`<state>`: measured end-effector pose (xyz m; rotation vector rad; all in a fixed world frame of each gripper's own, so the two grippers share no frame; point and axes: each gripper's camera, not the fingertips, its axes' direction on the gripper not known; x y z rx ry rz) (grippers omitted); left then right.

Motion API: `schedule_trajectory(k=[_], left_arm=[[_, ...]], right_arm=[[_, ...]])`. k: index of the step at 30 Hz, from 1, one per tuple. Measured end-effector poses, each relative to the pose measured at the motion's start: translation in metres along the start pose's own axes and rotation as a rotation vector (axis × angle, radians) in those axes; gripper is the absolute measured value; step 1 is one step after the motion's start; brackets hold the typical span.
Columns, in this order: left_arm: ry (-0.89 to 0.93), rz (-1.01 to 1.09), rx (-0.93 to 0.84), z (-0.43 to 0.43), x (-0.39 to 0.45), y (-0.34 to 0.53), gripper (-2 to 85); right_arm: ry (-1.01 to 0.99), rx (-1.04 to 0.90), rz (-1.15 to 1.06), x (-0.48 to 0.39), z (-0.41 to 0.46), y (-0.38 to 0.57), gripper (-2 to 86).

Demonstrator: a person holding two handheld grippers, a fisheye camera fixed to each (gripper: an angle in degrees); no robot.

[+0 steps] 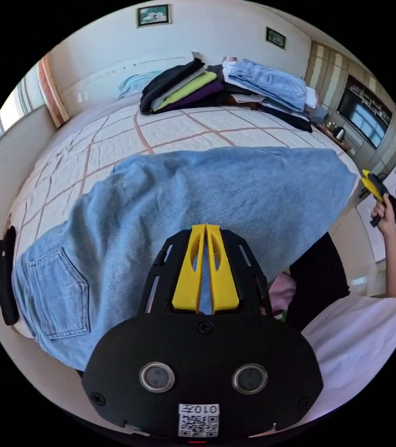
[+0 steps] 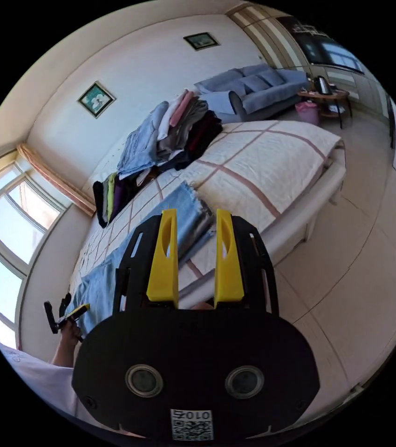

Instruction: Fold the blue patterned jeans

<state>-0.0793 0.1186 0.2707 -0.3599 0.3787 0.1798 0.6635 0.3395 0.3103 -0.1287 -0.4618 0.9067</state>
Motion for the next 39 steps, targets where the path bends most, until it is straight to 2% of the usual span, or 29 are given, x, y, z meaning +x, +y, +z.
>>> schedule_trajectory(k=[2,5,11,20,22,24,25,29,31,34,37,39], left_arm=[[0.154,-0.103,-0.014,-0.003,-0.026,-0.002,-0.3],[0.070,-0.064,0.089,-0.033,-0.021,0.003,-0.2],[0.013,-0.051,0.214,-0.090,-0.023,0.025,-0.2],[0.026,-0.059,0.231,-0.109,-0.038,0.052,-0.2],[0.042,-0.052,0.236,-0.110,-0.040,0.056,-0.2],[0.051,-0.044,0.241,-0.113,-0.042,0.060,-0.2],[0.052,-0.045,0.239,-0.115,-0.044,0.063,-0.2],[0.049,-0.068,0.261,-0.128,-0.061,0.079,-0.2],[0.051,-0.088,0.270,-0.135,-0.071,0.086,-0.2],[0.067,-0.120,0.301,-0.148,-0.089,0.100,-0.2],[0.083,-0.173,0.368,-0.167,-0.109,0.120,-0.2],[0.088,-0.210,0.401,-0.178,-0.123,0.135,-0.2]], right_arm=[[-0.044,-0.006,0.017,0.006,0.004,0.004,13.4],[-0.010,-0.024,0.008,0.004,0.015,0.003,14.6],[0.064,-0.040,0.069,0.002,0.029,0.011,14.6],[0.071,-0.011,0.114,0.003,0.028,0.032,8.9],[0.008,-0.027,0.164,0.017,0.034,0.038,7.7],[-0.167,-0.003,0.244,0.035,0.029,0.050,5.7],[-0.164,-0.005,0.239,0.034,0.028,0.052,5.1],[0.090,0.030,-0.018,-0.043,0.002,0.061,3.5],[0.132,0.065,-0.152,-0.090,-0.011,0.061,3.0],[0.075,0.111,-0.389,-0.188,-0.030,0.068,2.7],[-0.027,0.149,-0.750,-0.308,-0.037,0.116,2.9],[-0.126,0.109,-1.061,-0.387,-0.018,0.189,3.0]])
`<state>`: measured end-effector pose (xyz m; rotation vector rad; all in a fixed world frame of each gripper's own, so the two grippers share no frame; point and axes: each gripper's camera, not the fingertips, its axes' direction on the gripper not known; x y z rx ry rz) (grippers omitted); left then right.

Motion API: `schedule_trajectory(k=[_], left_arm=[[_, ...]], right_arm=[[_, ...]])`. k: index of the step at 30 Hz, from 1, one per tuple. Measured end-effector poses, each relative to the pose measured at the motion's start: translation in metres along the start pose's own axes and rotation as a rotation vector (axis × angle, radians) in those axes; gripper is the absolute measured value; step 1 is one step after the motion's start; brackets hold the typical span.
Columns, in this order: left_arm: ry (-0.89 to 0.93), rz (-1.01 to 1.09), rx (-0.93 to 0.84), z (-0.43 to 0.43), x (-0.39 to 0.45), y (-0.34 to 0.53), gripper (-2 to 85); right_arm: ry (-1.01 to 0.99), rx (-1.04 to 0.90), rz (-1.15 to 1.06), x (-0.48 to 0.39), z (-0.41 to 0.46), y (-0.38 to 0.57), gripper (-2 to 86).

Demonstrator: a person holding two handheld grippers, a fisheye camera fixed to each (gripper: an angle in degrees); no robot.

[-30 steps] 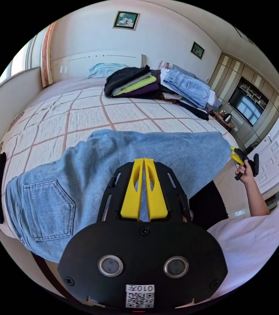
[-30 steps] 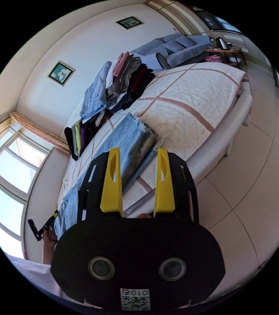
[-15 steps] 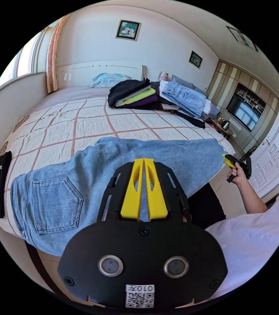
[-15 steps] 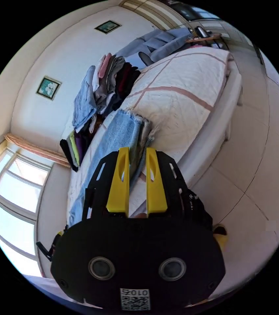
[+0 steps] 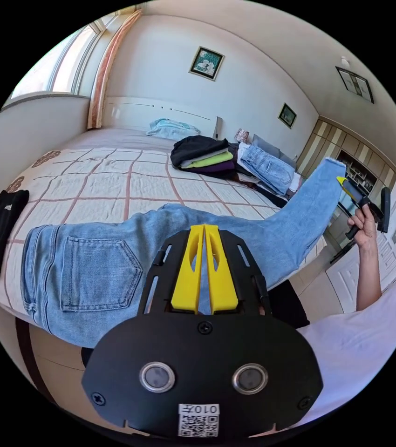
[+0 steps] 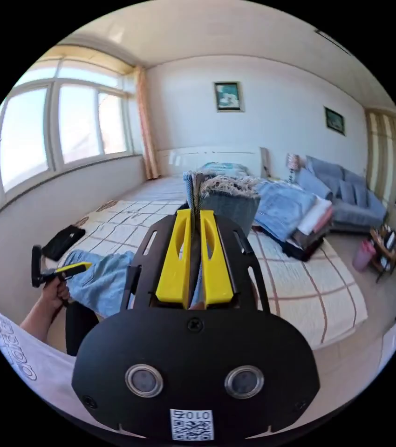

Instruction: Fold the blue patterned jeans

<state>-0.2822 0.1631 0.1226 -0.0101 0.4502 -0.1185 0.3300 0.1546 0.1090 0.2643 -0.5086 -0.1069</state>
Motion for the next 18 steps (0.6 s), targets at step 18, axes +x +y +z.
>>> schedule_trajectory(k=[18], left_arm=[[0.038,-0.144,-0.161,-0.038,-0.080,0.056,3.3]], right_arm=[[-0.539,-0.534,-0.470,-0.214,0.234,0.123,7.8]])
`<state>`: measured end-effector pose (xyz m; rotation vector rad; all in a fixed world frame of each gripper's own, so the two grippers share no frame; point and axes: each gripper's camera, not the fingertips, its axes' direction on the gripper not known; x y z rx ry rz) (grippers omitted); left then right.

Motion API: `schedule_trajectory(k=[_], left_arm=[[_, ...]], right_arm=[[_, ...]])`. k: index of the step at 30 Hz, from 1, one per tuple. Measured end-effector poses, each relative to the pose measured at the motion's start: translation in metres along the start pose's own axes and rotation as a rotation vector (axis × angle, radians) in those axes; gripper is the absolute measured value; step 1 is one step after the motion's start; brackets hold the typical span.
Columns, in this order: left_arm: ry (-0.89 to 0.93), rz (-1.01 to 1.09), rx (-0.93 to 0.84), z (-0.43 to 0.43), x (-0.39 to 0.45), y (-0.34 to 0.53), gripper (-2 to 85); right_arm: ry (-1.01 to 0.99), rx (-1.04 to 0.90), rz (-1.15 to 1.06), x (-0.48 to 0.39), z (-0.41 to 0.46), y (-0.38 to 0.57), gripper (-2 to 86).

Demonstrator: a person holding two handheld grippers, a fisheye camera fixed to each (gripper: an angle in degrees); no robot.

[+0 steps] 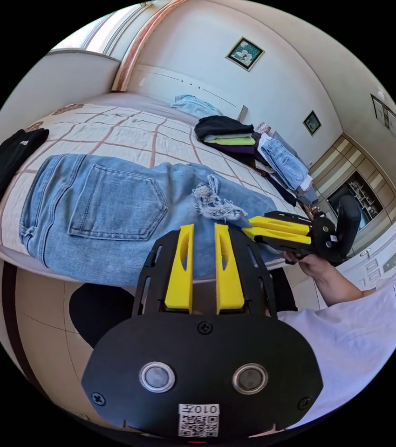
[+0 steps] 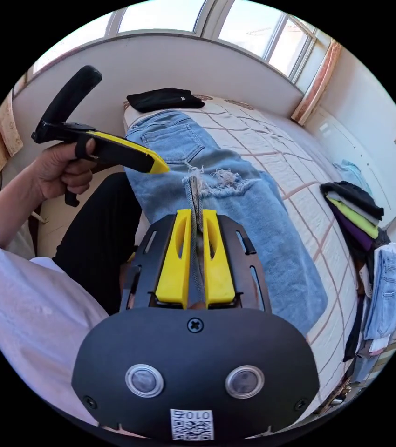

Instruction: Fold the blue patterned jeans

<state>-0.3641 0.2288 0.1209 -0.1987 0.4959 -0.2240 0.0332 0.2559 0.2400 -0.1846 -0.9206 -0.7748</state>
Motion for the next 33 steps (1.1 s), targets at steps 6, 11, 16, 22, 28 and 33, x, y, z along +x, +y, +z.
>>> schedule_trajectory(k=[6,11,16,22,28,33], left_arm=[[0.007,0.052,0.008,-0.011,0.002,0.000,4.9],[-0.012,0.164,-0.032,0.000,0.010,-0.002,5.0],[-0.116,0.337,-0.118,0.035,0.022,-0.007,4.8],[-0.096,0.187,-0.093,0.004,-0.033,-0.004,5.4],[-0.263,-0.270,0.160,-0.135,-0.171,0.034,9.9],[-0.295,-0.542,0.258,-0.191,-0.269,0.088,12.5]], right_arm=[[-0.250,0.231,0.219,0.044,-0.032,0.049,10.2],[0.098,0.203,0.365,0.073,-0.058,0.109,10.0],[0.145,0.071,0.391,0.086,-0.011,0.139,9.5],[0.187,-0.001,0.388,0.088,0.020,0.143,8.3],[0.182,0.141,0.300,0.068,0.003,0.118,8.8],[0.026,0.165,-0.011,0.036,0.030,0.026,11.3]])
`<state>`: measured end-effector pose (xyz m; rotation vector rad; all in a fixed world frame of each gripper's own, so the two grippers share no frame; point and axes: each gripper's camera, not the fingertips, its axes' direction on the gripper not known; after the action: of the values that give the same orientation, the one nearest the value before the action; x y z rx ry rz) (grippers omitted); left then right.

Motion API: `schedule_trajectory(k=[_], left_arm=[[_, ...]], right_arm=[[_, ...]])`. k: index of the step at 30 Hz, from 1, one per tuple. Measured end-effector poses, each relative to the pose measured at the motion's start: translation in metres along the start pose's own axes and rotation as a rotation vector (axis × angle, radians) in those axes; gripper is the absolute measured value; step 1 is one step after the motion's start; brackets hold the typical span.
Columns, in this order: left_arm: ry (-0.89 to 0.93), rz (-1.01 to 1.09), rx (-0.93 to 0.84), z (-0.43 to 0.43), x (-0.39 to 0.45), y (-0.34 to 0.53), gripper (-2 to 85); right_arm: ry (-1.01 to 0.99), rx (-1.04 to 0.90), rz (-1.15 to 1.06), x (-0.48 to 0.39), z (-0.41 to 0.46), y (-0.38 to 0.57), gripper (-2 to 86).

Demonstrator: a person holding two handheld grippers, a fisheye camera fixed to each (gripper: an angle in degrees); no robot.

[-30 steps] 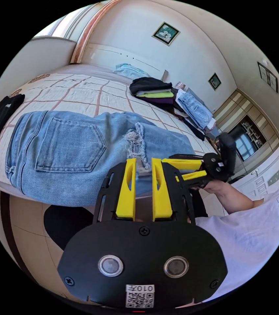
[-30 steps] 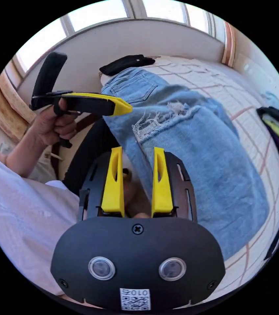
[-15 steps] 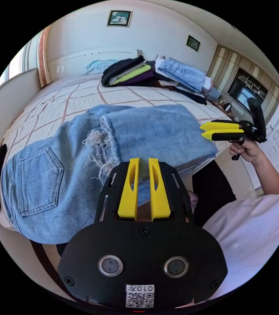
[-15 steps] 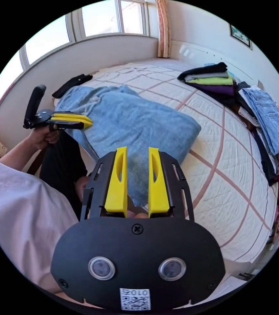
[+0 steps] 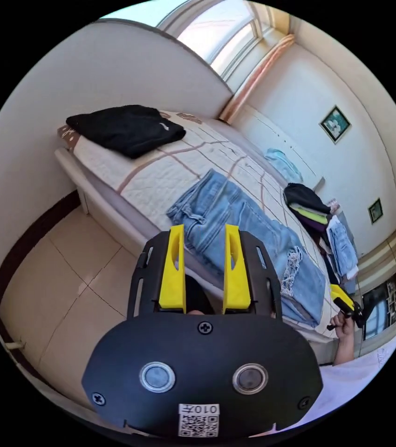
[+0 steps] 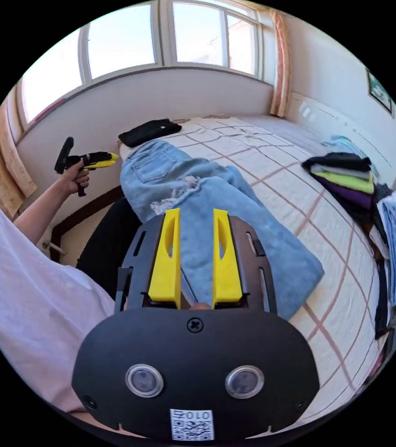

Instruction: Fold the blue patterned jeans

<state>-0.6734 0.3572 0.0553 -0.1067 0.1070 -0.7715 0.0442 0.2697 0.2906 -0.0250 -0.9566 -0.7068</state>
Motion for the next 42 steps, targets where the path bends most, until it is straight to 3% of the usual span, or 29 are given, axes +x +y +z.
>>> schedule_trajectory(k=[6,12,19,31,42], left_arm=[[0.222,-0.158,-0.055,0.036,-0.065,0.010,14.4],[0.380,-0.182,-0.030,0.047,-0.086,-0.001,14.2],[0.362,-0.266,0.062,0.029,-0.128,0.004,14.1],[0.375,-0.153,0.090,0.024,-0.150,-0.002,15.0],[0.511,-0.247,0.137,0.027,-0.132,0.039,12.7]], right_arm=[[-0.084,-0.044,-0.401,-0.061,0.061,-0.132,12.3],[-0.214,-0.043,-0.438,-0.086,0.112,-0.195,12.2],[-0.185,-0.116,-0.492,-0.096,0.135,-0.212,11.8],[-0.144,-0.121,-0.283,-0.024,0.095,-0.148,11.1],[-0.150,-0.074,-0.058,0.042,0.037,-0.097,9.5]])
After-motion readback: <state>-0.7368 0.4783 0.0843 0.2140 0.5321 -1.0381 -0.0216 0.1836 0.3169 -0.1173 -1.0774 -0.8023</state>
